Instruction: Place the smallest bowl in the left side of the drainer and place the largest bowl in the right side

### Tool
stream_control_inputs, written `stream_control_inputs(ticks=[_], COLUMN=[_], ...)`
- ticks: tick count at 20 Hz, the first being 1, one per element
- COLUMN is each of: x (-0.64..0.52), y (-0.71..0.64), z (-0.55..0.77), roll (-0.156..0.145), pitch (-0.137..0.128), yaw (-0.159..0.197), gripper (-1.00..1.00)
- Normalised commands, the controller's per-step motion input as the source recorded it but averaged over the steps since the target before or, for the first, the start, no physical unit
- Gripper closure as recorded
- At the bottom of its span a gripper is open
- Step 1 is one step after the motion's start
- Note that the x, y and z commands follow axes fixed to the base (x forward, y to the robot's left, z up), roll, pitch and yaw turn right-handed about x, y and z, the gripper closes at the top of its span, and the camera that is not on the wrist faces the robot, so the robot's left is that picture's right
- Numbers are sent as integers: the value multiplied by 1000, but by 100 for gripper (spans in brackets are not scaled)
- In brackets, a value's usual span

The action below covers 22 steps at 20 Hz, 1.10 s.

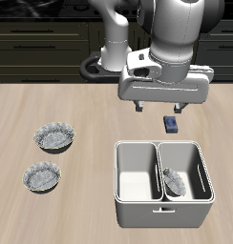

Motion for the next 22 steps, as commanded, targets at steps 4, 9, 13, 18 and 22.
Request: stream_control_inputs(ticks=[4,9,13,18,22], x=[-313,-311,-231,-101,-104], y=[-168,-120,-243,-220,-255], z=[201,138,-15,-54,-171], roll=[-7,20,0,6,-1], pitch=[-46,-46,-38,-23,-16], yaw=[29,19,26,-2,0], gripper=[-100,-100,-100,-100,-100])
